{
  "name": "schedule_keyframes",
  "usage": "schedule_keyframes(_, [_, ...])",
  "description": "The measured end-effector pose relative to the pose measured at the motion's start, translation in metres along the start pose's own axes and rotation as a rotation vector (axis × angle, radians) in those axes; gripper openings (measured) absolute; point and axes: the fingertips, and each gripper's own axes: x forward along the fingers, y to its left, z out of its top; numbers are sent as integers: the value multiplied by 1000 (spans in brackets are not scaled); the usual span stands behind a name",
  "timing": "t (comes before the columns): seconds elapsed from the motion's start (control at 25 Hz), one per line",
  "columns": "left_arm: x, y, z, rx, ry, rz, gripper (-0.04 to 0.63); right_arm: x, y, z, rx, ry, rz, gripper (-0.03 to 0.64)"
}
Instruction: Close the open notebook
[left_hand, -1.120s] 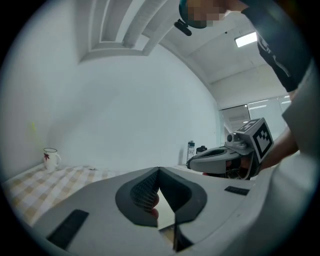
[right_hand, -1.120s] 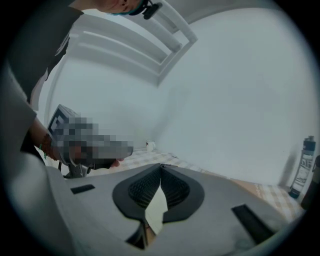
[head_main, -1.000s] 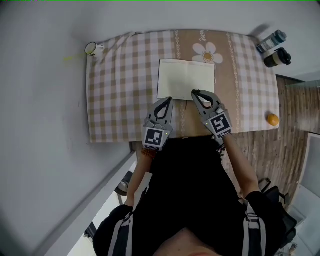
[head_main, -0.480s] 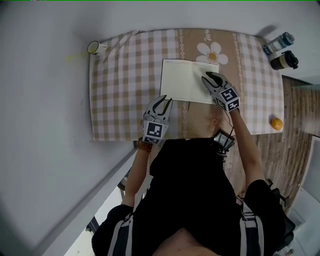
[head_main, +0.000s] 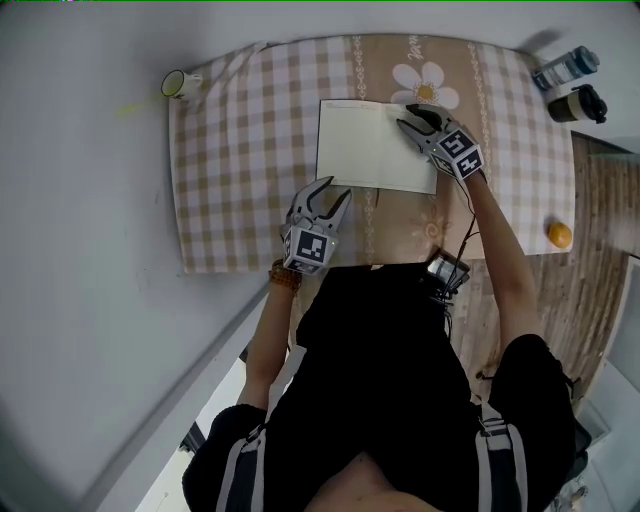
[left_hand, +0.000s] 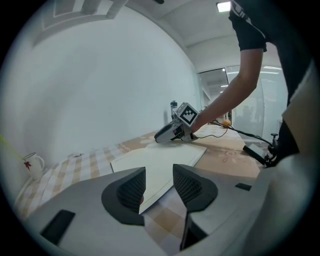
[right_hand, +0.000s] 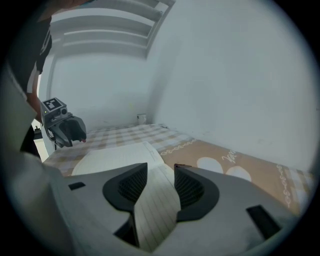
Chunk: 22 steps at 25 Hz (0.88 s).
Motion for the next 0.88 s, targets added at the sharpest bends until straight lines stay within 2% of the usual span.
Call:
schedule_keyframes(0.08, [2, -3, -4, 16, 16, -8, 184, 5, -2, 0, -13, -1, 18, 192])
schedule_keyframes(0.28, [0, -4, -13, -5, 37, -15, 184, 7, -7, 10, -59, -5, 109, 192])
schedule_keyframes(0.48, [-1, -1, -19, -3, 41, -10, 184, -6, -7, 0, -41, 17, 116, 192])
schedule_keyframes(0.6, [-4, 0, -15, -19, 24, -1, 184, -34, 14, -11, -100, 47, 101, 193])
schedule_keyframes(0.72, [-7, -3, -12, -20, 7, -6, 184, -77, 33, -18, -101, 31, 89, 193])
schedule_keyframes(0.88, [-10, -8, -9, -1, -7, -20, 184, -130, 35, -38, -111, 83, 86, 193])
